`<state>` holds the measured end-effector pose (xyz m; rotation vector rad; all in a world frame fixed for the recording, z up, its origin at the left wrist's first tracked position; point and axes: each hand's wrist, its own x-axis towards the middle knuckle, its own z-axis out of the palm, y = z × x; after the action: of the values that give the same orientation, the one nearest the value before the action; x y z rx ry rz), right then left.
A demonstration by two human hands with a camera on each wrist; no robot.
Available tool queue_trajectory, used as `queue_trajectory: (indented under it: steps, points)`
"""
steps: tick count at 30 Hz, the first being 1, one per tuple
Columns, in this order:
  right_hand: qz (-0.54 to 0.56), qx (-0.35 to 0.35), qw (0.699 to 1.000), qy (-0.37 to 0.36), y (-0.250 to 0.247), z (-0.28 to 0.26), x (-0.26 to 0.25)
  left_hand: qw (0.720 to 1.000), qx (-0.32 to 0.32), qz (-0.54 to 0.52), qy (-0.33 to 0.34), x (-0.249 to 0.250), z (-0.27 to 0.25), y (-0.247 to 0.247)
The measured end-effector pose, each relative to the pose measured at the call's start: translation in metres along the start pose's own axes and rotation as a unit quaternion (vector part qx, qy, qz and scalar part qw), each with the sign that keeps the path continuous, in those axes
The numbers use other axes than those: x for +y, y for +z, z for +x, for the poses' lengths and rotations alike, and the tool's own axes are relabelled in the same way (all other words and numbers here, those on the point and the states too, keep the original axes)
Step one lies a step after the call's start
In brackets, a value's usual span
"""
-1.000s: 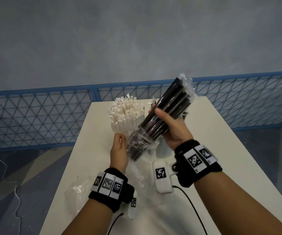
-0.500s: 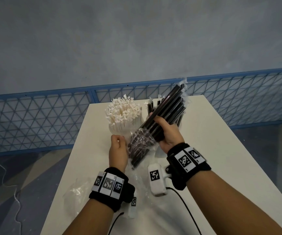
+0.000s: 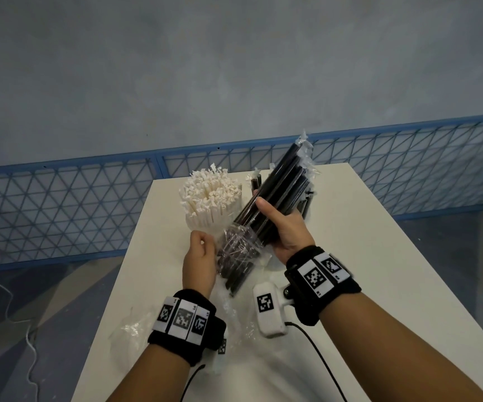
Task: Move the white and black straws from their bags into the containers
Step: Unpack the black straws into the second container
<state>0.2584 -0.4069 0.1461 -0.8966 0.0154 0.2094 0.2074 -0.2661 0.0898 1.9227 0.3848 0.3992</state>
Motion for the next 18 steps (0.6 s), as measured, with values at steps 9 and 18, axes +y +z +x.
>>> queue_trajectory:
  steps: [9,18]
  points:
    - [-0.036,0.017,0.999,0.001,-0.004,0.004,0.002,0.997,-0.036,0.045,0.047,0.005,-0.005,0.002]
    - [-0.002,0.046,0.999,-0.023,-0.002,0.008,-0.016,1.0,-0.015,-0.013,-0.001,-0.002,-0.004,0.0]
